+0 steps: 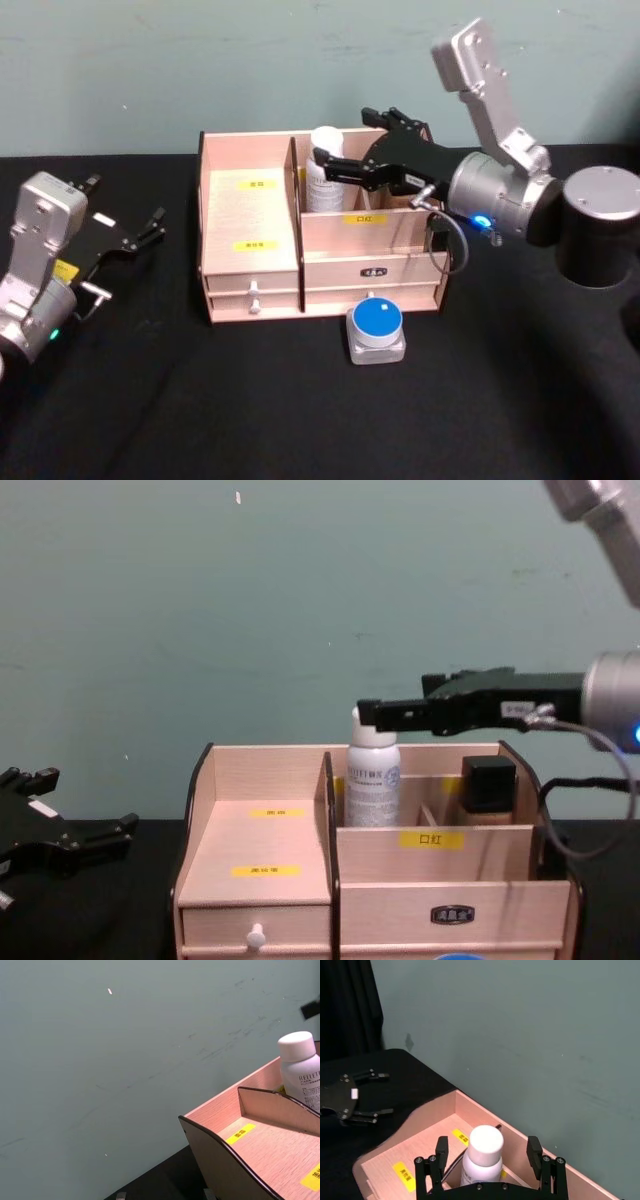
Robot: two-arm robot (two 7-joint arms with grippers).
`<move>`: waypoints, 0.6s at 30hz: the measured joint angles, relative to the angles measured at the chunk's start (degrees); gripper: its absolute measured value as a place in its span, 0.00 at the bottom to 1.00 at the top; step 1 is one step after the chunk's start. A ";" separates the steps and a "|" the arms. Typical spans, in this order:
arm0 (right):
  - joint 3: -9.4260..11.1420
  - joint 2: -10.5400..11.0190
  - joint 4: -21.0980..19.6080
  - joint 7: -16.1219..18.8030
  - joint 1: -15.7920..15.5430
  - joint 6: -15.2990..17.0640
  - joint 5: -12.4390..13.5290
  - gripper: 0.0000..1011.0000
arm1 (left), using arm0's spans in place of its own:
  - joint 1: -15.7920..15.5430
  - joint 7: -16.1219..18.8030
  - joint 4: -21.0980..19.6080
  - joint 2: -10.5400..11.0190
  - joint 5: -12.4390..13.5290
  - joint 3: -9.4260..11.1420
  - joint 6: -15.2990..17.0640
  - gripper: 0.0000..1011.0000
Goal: Pick up the facial cleanser and watermelon frost from the table and place them into the tiered storage box.
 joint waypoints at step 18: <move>7.77 15.15 -27.84 -2.90 -21.44 8.29 6.57 0.99 | 0.00 0.00 -0.01 0.00 0.00 0.00 0.00 0.99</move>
